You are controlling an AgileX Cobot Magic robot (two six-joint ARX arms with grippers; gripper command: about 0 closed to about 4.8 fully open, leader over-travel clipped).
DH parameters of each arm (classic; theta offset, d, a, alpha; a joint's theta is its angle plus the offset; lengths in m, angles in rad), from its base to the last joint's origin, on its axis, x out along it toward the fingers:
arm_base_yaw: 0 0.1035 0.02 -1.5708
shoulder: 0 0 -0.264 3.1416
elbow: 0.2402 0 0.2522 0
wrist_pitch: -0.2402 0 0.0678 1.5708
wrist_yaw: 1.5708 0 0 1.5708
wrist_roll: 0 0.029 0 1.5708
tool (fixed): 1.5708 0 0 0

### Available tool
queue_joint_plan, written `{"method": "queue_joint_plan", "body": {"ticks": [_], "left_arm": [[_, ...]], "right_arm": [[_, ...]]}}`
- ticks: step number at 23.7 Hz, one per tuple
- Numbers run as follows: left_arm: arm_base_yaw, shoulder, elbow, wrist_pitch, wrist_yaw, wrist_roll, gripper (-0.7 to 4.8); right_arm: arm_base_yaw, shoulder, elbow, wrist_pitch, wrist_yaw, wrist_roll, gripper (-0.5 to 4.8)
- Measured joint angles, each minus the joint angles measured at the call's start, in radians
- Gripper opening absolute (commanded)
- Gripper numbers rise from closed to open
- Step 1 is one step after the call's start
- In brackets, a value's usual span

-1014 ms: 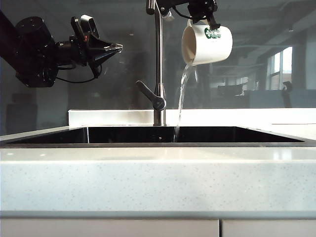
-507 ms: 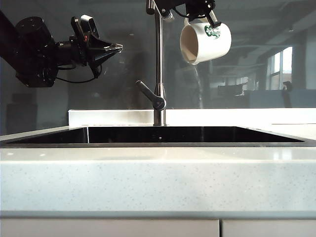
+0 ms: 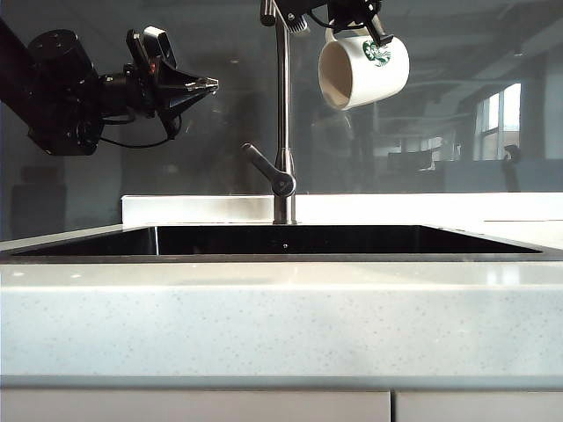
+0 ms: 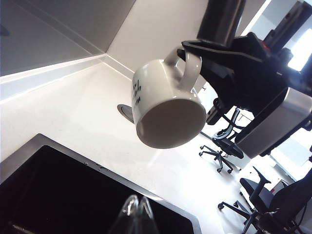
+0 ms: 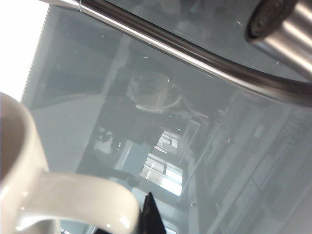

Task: Pick up the mug next to the sink, go to the faucet to get some water, pour the water into the sink, and finally put the mug back to its place.

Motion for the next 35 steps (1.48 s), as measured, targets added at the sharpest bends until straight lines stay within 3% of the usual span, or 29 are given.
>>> {"method": "queue_joint_plan", "body": {"ticks": [5, 8, 11, 12, 16, 20, 25, 29, 35], "left_arm": [[-0.001, 0.000, 0.000, 0.000, 0.000, 0.000, -0.03], [-0.001, 0.000, 0.000, 0.000, -0.003, 0.000, -0.03], [-0.001, 0.000, 0.000, 0.000, -0.010, 0.000, -0.03], [-0.001, 0.000, 0.000, 0.000, -0.010, 0.000, -0.03], [-0.001, 0.000, 0.000, 0.000, -0.011, 0.000, -0.03], [-0.001, 0.000, 0.000, 0.000, -0.011, 0.000, -0.03], [0.001, 0.000, 0.000, 0.000, -0.011, 0.000, -0.03], [0.001, 0.000, 0.000, 0.000, -0.012, -0.001, -0.03], [0.000, 0.000, 0.000, 0.000, -0.020, -0.004, -0.03]], "right_arm": [[0.000, 0.000, 0.000, 0.000, 0.002, 0.004, -0.04], [0.000, 0.000, 0.000, 0.000, 0.004, 0.109, -0.04], [-0.002, 0.000, 0.000, -0.001, 0.021, 0.344, -0.04], [-0.001, 0.000, 0.000, -0.003, 0.045, 0.517, -0.04], [-0.016, -0.013, 0.000, -0.093, 0.038, 0.854, -0.04], [-0.076, -0.023, 0.000, -0.248, -0.081, 1.174, -0.05], [-0.179, -0.047, -0.048, -0.331, -0.274, 1.445, -0.05], [-0.335, -0.186, -0.262, -0.167, -0.448, 1.661, -0.05], [-0.493, -0.305, -0.674, 0.220, -0.481, 1.753, -0.05]]}}
